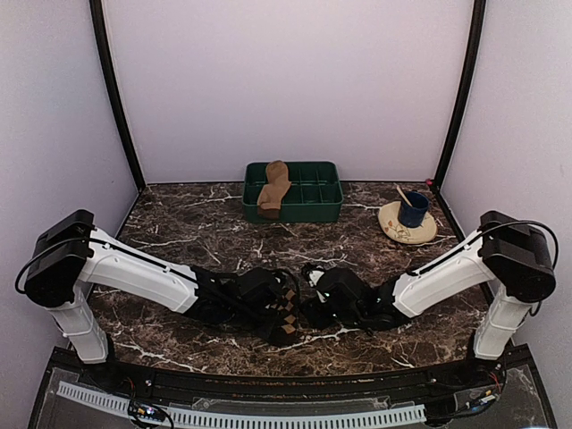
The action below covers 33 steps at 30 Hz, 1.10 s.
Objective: Roll the socks
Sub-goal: Rotate the sock at the center of the board.
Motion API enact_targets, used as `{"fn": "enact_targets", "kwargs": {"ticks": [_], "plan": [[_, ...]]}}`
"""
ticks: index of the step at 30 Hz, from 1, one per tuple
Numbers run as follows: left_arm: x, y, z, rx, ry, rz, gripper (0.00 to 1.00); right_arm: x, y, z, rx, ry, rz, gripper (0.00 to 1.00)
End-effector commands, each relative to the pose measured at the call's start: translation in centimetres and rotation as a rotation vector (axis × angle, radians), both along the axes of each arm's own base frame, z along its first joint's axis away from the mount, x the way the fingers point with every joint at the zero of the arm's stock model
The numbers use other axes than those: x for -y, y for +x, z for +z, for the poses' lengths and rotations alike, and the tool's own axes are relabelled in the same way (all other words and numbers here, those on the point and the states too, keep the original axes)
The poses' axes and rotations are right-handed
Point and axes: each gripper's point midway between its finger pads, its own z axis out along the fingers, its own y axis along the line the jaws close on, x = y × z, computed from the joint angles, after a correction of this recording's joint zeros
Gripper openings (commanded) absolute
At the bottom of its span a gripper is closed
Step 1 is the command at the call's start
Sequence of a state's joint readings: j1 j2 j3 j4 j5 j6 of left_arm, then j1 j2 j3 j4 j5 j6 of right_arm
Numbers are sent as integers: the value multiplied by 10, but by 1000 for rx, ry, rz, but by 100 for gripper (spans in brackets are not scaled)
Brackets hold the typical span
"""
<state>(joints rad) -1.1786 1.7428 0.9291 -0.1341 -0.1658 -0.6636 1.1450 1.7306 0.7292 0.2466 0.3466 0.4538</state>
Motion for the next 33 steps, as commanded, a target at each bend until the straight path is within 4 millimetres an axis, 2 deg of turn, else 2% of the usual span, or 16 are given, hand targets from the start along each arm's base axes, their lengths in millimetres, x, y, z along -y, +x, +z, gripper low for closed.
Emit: {"fn": "enact_targets", "kwargs": {"ticks": [1, 10, 18, 25, 33], "plan": [[-8, -1, -5, -7, 45, 18, 9, -21, 7, 8, 14, 78, 30, 60], [-8, -8, -13, -35, 37, 1, 7, -33, 14, 9, 27, 143, 45, 60], [-8, -9, -11, -37, 22, -13, 6, -39, 21, -4, 42, 137, 41, 60], [-12, -13, -15, -52, 12, -11, 5, -31, 34, -10, 100, 106, -23, 60], [-17, -16, -17, -56, 19, -11, 5, -5, 53, -19, 163, 26, -161, 60]]}}
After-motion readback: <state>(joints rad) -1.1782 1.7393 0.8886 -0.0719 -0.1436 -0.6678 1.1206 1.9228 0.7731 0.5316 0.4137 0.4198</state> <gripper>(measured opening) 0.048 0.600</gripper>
